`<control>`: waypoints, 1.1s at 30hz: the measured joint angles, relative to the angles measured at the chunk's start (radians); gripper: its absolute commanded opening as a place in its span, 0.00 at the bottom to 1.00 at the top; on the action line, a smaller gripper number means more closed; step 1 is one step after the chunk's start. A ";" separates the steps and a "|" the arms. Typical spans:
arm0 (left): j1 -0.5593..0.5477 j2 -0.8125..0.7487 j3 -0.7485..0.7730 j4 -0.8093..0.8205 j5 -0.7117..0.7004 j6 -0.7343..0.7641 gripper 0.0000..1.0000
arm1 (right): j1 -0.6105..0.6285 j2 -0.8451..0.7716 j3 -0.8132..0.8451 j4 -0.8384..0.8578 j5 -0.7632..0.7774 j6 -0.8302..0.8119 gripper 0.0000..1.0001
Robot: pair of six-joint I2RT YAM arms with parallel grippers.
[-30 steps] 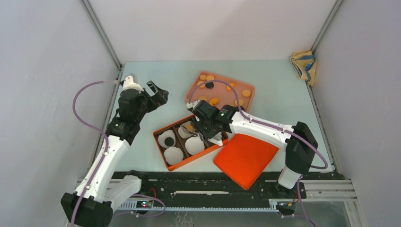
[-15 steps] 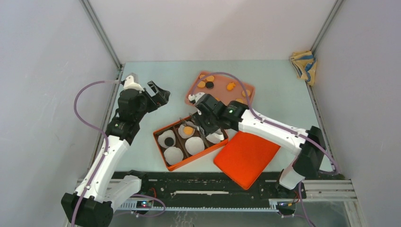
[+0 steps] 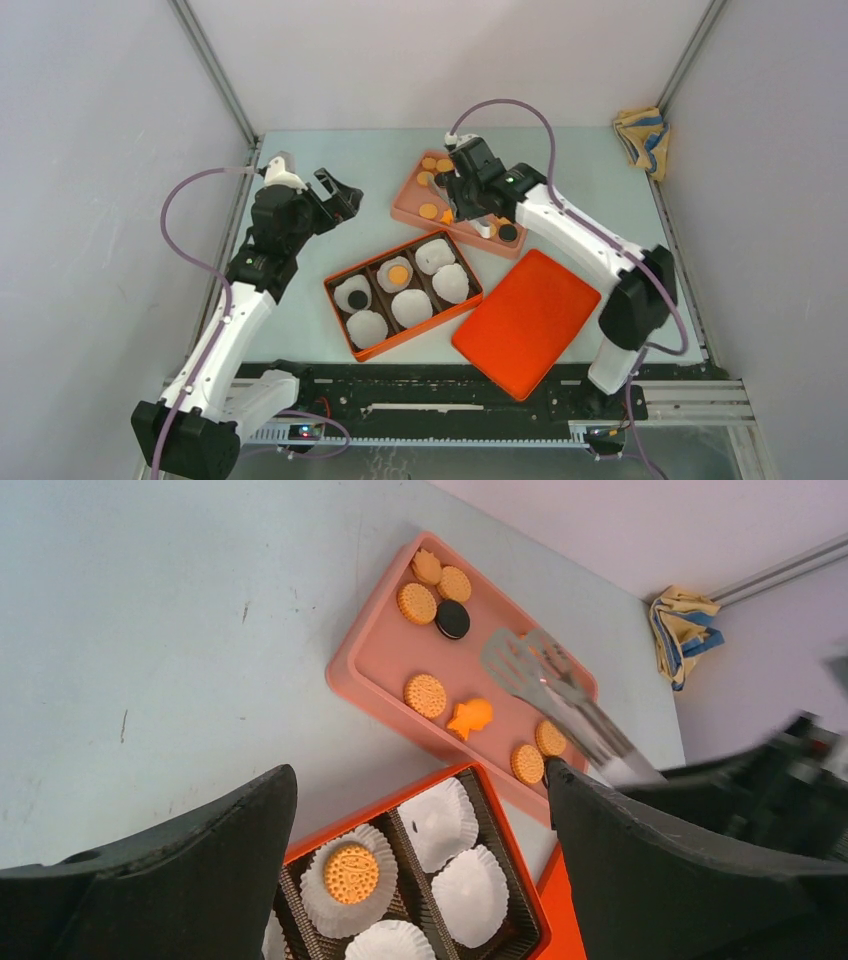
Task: Pack the cookies
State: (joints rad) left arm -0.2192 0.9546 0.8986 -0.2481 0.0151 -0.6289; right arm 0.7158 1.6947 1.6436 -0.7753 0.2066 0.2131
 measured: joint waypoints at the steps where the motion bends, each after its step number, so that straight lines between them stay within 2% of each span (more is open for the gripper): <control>1: 0.000 0.001 0.000 0.000 0.000 0.000 1.00 | -0.014 0.037 0.010 0.007 0.007 -0.002 0.52; 8: 0.006 -0.001 0.000 0.000 -0.003 0.001 1.00 | -0.068 0.251 0.057 0.036 0.021 -0.012 0.53; 17: 0.019 -0.010 0.000 0.000 -0.002 0.000 1.00 | -0.122 0.381 0.203 0.040 0.021 -0.019 0.53; 19: 0.020 -0.010 0.000 0.000 -0.002 0.000 1.00 | -0.127 0.424 0.270 0.036 0.021 -0.019 0.50; 23: 0.020 -0.009 0.000 0.000 0.000 0.000 1.00 | -0.128 0.470 0.320 0.035 0.017 -0.024 0.30; 24: 0.020 -0.008 0.000 0.000 0.001 0.000 1.00 | -0.129 0.474 0.320 0.031 0.016 -0.026 0.27; 33: 0.022 -0.006 0.000 0.000 0.019 -0.001 1.00 | -0.131 0.441 0.264 0.035 0.014 -0.028 0.19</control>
State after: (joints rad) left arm -0.1974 0.9482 0.8982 -0.2485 0.0345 -0.6296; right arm 0.5846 2.1353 1.9079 -0.7399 0.2207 0.1852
